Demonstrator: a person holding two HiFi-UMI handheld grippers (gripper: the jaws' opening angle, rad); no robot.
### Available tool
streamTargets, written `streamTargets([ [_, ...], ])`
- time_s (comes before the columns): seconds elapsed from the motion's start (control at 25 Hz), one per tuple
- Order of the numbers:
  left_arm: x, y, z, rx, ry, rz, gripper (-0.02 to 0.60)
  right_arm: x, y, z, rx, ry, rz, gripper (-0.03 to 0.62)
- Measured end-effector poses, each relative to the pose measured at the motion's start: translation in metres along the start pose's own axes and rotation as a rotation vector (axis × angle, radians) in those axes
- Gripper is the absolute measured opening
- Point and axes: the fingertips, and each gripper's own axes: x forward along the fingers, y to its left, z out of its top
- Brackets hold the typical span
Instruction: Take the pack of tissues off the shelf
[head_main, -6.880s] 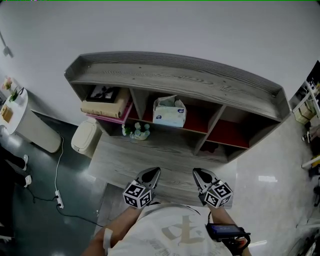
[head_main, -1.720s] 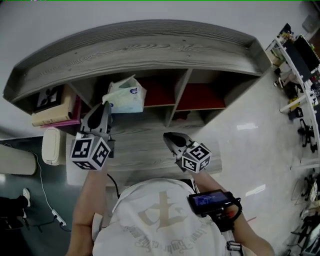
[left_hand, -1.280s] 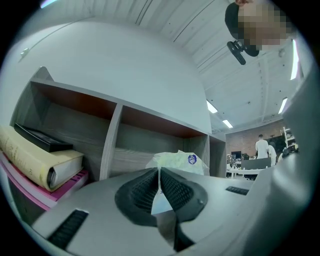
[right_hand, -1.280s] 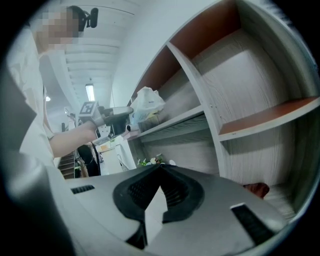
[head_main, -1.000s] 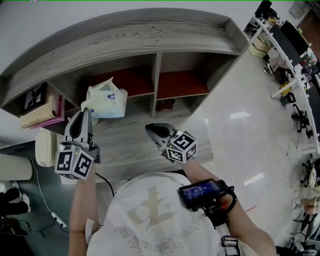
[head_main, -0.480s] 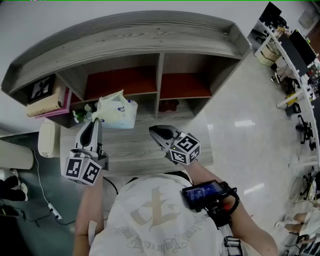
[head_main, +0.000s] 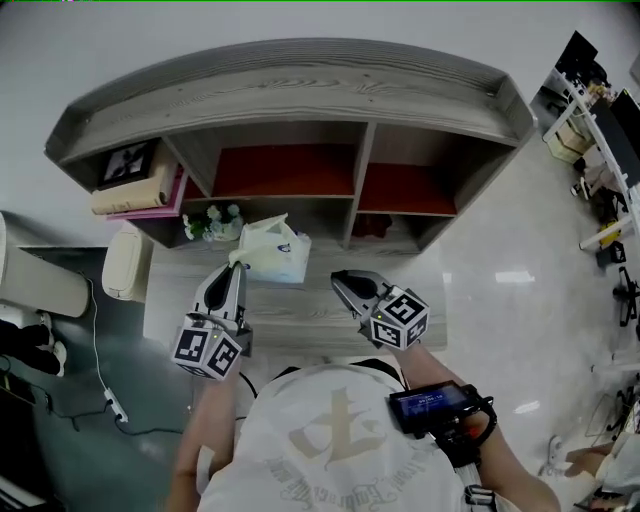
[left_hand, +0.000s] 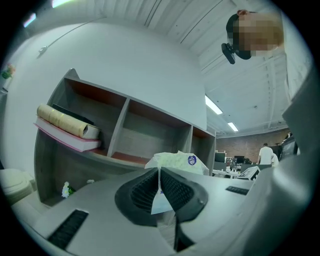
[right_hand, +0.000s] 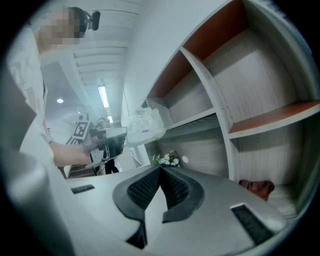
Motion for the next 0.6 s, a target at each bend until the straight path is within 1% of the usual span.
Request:
streamTargets([
  [0.2, -0.016, 0.011, -0.025, -0.009, 0.038, 0.038, 0.026, 0.001, 0.004, -0.004, 0.007, -0.002, 0.008, 0.005],
  [0.44, -0.035, 0.019, -0.054, -0.015, 0.08, 0.046, 0.026, 0.005, 0.014, -0.013, 0.01, 0.004, 0.015, 0.005],
  [0.6, -0.052, 0.028, -0.072, -0.022, 0.115, 0.07, 0.027, 0.007, 0.019, -0.016, 0.005, 0.013, 0.02, 0.005],
])
